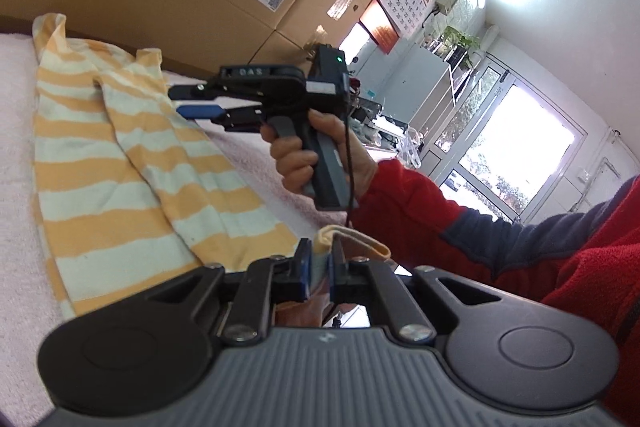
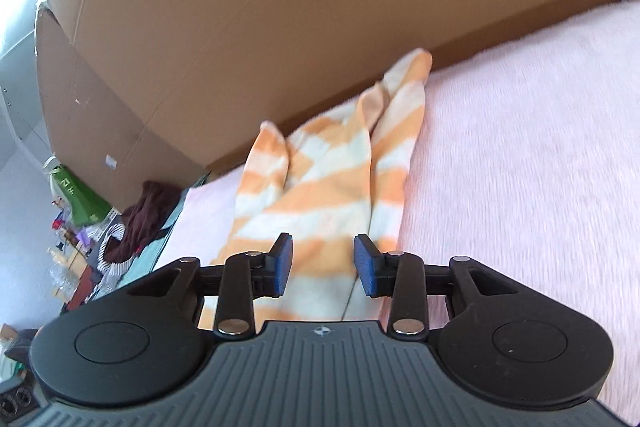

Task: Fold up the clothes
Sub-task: 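Lower the sleeve onto the shirt body with the right gripper, then open the right gripper, releasing the sleeve onto the shirt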

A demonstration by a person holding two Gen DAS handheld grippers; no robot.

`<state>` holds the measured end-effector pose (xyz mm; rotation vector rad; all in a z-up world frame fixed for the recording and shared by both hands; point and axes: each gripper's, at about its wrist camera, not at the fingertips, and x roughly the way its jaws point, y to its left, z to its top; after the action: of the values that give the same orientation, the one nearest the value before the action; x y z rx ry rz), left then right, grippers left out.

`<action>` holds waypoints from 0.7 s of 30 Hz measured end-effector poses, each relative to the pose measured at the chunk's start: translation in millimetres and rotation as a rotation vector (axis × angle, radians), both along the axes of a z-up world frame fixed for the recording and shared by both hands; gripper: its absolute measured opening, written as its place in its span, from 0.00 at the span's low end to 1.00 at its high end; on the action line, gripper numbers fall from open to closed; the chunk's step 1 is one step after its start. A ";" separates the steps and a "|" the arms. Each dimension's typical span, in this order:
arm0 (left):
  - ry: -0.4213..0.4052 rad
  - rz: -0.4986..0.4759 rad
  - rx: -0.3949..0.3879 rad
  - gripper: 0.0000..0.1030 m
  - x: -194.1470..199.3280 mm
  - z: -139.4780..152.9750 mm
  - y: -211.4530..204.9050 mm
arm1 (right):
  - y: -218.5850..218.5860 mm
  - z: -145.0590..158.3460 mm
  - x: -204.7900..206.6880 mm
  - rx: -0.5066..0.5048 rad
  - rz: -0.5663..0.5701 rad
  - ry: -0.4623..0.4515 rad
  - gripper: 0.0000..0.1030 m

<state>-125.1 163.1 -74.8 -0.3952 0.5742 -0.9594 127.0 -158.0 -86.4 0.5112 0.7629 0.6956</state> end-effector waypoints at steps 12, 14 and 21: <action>-0.039 0.021 -0.008 0.01 -3.7 10.1 -3.7 | -4.5 -1.3 -46.2 -0.021 -0.018 0.001 0.29; -0.028 0.022 0.029 0.01 -2.0 5.0 -8.7 | -4.1 -2.9 -49.3 -0.017 -0.039 -0.008 0.23; -0.032 0.024 0.144 0.10 -16.6 -4.2 -12.9 | -14.0 -3.8 -64.7 0.021 -0.087 -0.022 0.03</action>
<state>-141.7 150.2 -79.0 -0.2572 0.6037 -0.8942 62.3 -172.0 -90.2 0.5521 0.7088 0.6281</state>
